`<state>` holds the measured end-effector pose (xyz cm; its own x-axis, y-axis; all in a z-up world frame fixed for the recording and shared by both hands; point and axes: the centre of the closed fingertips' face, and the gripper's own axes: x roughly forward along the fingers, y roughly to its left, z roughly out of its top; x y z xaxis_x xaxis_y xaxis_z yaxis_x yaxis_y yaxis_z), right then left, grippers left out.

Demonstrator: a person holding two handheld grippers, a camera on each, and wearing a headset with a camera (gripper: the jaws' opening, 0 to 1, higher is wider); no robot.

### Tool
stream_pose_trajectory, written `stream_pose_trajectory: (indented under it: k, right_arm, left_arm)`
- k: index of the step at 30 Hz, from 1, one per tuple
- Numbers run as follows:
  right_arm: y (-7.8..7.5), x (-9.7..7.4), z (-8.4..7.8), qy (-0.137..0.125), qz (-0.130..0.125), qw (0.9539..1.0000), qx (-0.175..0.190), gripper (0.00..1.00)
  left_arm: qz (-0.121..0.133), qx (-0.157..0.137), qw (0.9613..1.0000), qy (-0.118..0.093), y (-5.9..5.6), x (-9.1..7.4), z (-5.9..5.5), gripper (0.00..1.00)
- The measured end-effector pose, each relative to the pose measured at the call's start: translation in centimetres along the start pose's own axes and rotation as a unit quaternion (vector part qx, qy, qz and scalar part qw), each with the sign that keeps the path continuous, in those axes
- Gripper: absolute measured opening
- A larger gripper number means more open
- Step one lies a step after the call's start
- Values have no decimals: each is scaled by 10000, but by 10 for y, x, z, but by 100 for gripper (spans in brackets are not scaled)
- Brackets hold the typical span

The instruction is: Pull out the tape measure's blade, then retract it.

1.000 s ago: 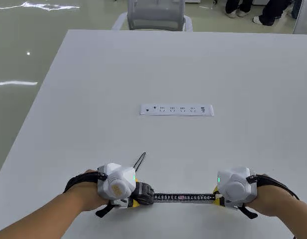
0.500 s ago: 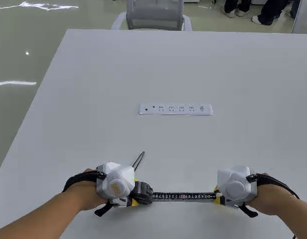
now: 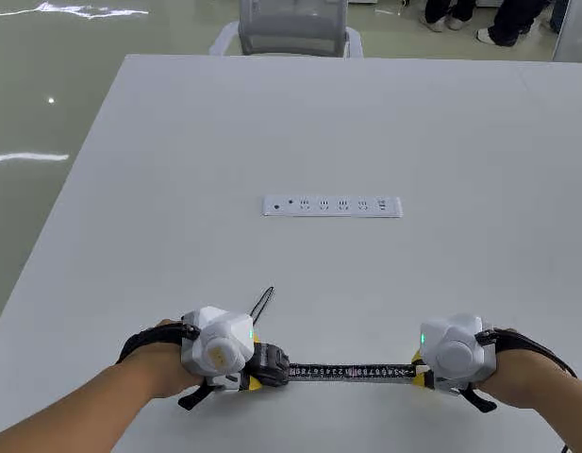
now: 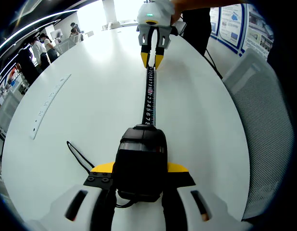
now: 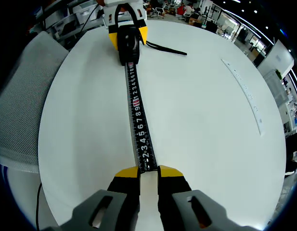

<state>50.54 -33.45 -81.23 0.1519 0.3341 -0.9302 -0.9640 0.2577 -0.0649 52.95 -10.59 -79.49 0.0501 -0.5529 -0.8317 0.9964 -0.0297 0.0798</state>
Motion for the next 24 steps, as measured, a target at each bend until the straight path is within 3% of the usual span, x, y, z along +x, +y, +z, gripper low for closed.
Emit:
stream_pose_trajectory:
  k: [24]
  right_arm:
    - [-1, -2, -6, -8, 4, 10000, 22, 11]
  left_arm:
    - [-9, -8, 10000, 2, -1, 0, -1, 32]
